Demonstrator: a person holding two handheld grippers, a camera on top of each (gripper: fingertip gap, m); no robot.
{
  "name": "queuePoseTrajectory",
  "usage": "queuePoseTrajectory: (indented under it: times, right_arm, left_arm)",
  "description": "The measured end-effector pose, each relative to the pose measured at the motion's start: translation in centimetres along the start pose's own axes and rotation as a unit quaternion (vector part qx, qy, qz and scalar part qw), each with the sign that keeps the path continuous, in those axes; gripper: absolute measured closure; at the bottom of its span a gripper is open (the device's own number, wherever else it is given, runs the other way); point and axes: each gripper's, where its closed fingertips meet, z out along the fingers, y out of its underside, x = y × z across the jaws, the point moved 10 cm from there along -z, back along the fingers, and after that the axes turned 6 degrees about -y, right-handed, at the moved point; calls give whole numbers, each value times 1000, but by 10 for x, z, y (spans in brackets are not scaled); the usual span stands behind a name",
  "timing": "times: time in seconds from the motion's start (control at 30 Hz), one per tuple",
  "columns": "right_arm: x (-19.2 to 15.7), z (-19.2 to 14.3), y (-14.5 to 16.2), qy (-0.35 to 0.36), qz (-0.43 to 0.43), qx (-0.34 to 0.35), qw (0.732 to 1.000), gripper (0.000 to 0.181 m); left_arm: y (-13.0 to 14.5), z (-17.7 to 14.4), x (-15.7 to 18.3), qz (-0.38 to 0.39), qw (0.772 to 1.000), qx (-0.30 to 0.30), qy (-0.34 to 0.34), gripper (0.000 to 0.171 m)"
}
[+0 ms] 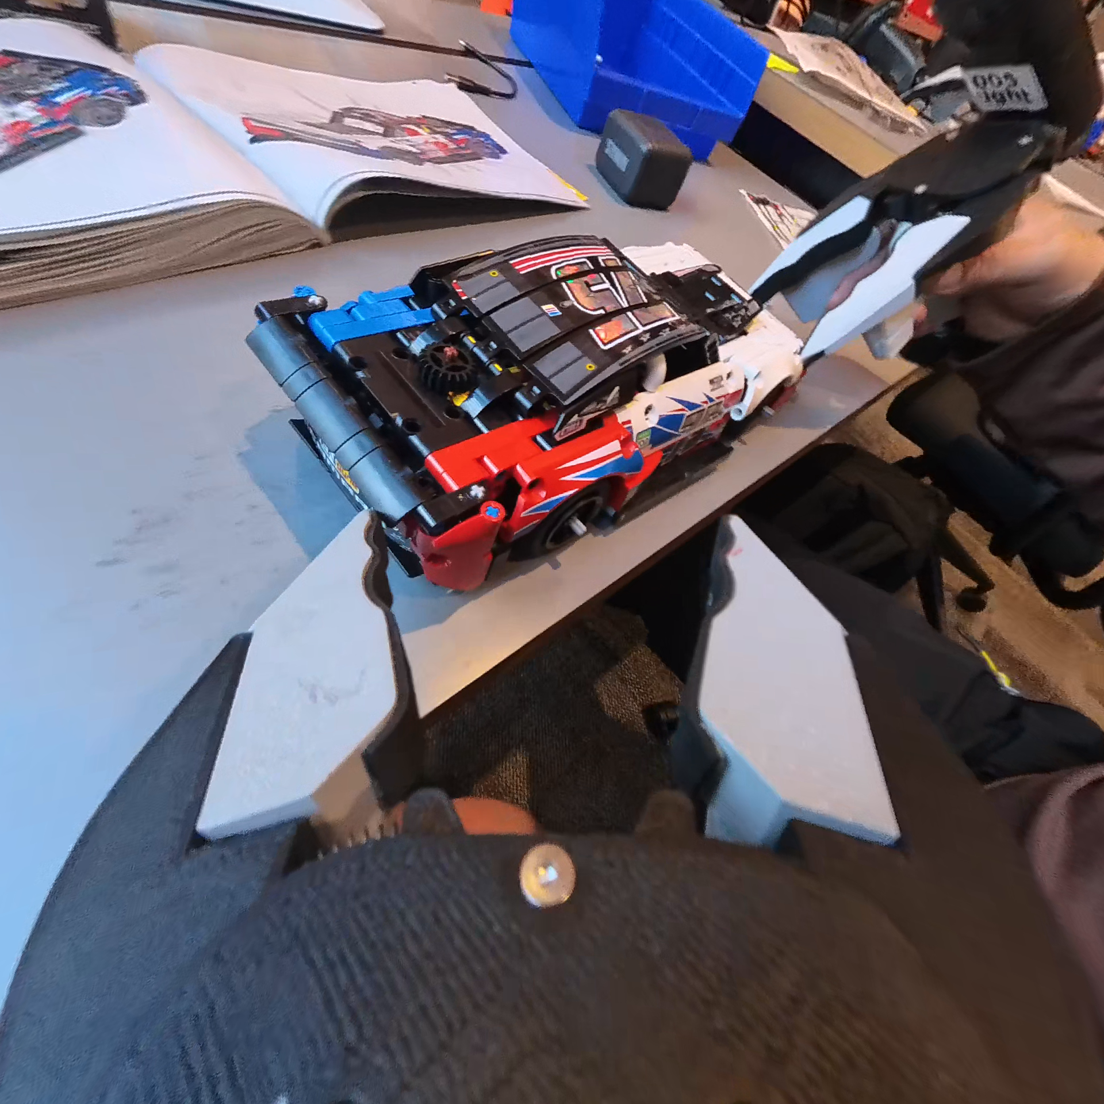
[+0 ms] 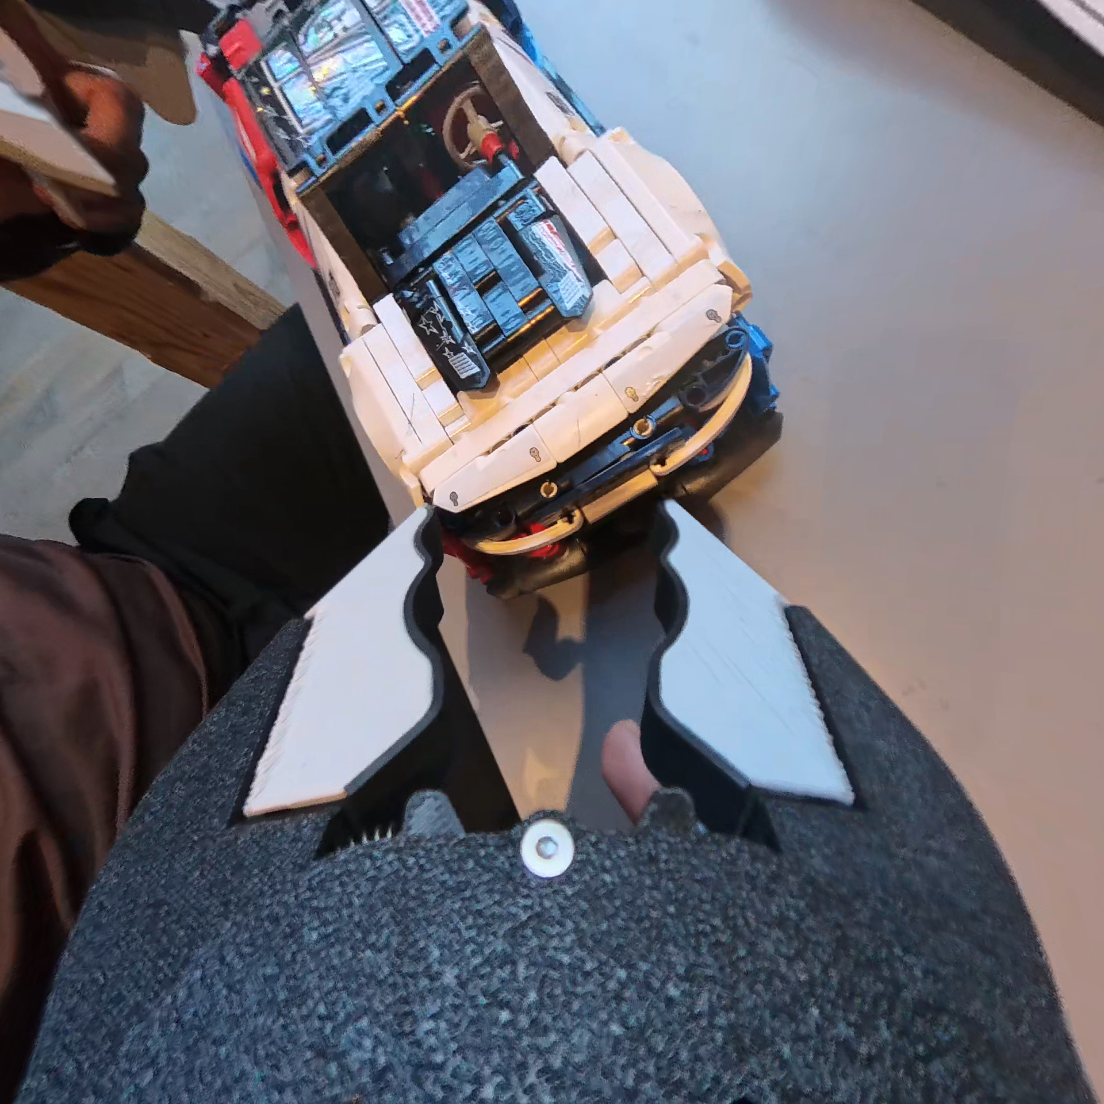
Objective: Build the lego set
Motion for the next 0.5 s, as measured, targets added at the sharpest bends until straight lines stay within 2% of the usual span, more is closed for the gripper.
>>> queuePoseTrajectory:
  times: [0.1, 0.3, 0.4, 0.5]
  right_arm:
    - [15, -22, 12, 25, 18, -8, 1000, 109]
    - [37, -62, 38, 42, 47, 17, 998, 122]
    - [38, -72, 44, 32, 63, 36, 997, 118]
    - [29, -105, 51, 76, 53, 77, 993, 120]
  left_arm:
    - [-2, 15, 21, 17, 1000, -7, 19, 63]
    - [-1, 41, 58, 57, 997, -11, 48, 65]
    - [-1, 44, 62, 56, 997, -7, 47, 66]
    - [0, 31, 63, 47, 998, 1, 51, 72]
